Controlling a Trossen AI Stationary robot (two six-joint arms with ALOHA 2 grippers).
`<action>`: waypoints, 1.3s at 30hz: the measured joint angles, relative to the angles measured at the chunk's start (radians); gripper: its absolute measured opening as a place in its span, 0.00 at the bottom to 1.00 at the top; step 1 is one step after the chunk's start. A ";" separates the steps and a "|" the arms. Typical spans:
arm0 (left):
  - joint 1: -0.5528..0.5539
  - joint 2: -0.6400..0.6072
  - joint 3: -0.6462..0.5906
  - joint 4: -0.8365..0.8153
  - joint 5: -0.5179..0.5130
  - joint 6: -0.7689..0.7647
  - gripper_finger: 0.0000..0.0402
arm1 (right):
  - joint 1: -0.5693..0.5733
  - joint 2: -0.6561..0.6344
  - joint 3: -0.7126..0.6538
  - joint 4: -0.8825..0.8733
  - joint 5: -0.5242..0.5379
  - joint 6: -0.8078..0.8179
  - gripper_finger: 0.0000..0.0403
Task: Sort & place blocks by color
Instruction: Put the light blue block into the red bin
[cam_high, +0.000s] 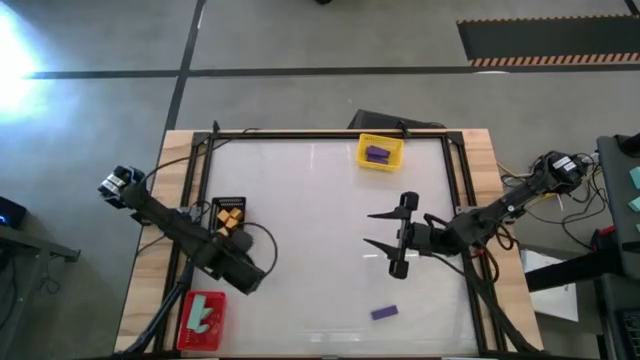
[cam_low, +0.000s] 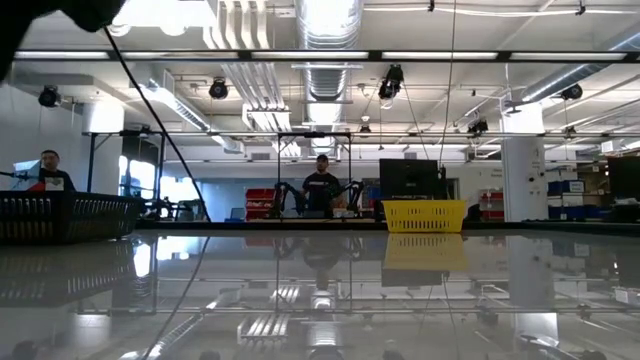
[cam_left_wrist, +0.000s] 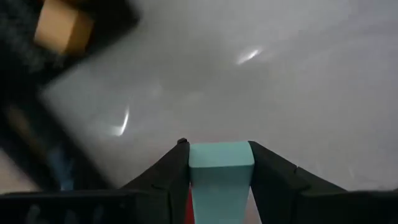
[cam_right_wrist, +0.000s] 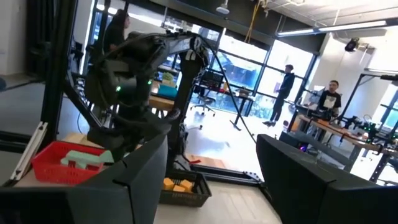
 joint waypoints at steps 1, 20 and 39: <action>-0.010 0.000 -0.002 -0.015 0.040 -0.028 0.31 | 0.000 0.000 0.000 0.001 0.000 0.000 0.58; -0.370 0.085 -0.004 0.129 0.164 -0.657 0.31 | 0.000 -0.001 0.000 -0.026 0.005 -0.002 0.57; -0.377 0.119 -0.063 0.156 0.196 -0.619 0.32 | 0.000 -0.002 0.001 -0.027 0.005 -0.001 0.57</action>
